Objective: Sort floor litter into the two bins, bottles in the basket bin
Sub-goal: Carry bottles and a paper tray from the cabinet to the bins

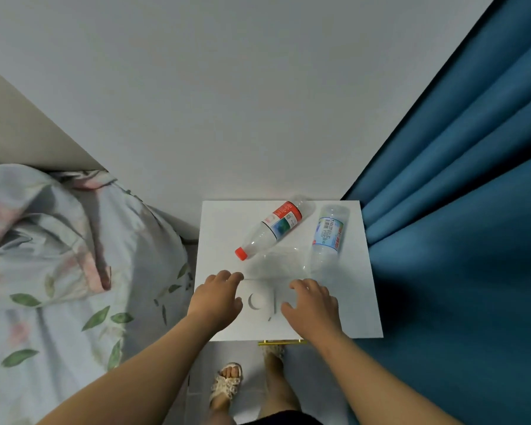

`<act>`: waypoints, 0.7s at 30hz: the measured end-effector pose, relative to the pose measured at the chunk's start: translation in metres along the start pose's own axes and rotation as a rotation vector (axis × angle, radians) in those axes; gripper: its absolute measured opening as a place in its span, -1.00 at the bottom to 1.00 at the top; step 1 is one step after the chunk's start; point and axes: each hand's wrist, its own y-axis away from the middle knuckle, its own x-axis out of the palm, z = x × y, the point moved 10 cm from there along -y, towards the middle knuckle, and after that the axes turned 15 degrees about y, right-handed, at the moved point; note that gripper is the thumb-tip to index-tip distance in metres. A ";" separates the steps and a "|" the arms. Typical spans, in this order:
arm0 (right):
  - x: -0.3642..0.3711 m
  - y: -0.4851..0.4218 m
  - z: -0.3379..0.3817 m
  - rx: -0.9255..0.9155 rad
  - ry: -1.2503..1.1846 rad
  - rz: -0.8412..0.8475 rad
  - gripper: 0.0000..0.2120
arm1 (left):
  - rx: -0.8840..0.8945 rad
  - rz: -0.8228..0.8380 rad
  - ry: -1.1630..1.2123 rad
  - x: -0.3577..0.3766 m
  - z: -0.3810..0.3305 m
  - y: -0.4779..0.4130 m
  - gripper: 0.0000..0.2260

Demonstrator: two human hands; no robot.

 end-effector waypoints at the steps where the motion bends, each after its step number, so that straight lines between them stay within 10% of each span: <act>1: -0.001 -0.008 -0.004 -0.002 0.016 -0.009 -0.60 | -0.017 0.003 0.000 0.003 0.002 -0.007 -0.57; 21: 0.053 -0.103 -0.089 0.459 -0.537 0.006 -0.17 | -0.051 -0.144 -0.001 0.021 -0.007 -0.133 -0.27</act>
